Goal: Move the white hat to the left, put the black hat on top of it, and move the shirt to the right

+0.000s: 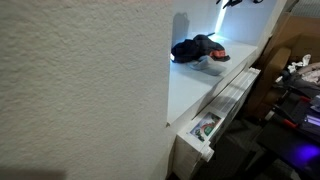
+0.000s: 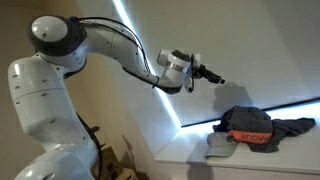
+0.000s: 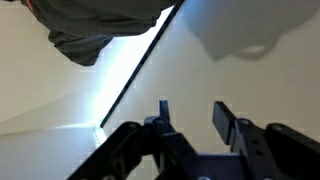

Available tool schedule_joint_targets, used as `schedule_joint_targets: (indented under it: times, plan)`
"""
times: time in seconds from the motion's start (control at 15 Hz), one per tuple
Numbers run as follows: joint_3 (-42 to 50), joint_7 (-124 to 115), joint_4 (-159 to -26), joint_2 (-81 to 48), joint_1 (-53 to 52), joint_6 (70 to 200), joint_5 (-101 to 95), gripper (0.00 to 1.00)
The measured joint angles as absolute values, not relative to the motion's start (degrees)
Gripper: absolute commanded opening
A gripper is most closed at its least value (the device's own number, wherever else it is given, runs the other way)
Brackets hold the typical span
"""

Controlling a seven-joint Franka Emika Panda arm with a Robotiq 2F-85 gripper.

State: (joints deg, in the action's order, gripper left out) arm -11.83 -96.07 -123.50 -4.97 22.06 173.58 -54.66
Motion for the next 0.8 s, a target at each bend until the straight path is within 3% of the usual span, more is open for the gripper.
schedule_joint_targets:
  times: [0.07,0.27,0.8]
  plan:
    - [-11.73,-96.46,-123.34,-5.06,22.05,173.45,-55.48,0.63]
    - [-11.71,-96.65,-123.31,-5.03,22.04,173.46,-55.57,0.82]
    - [-11.71,-96.65,-123.31,-5.04,22.02,173.46,-55.56,0.82]
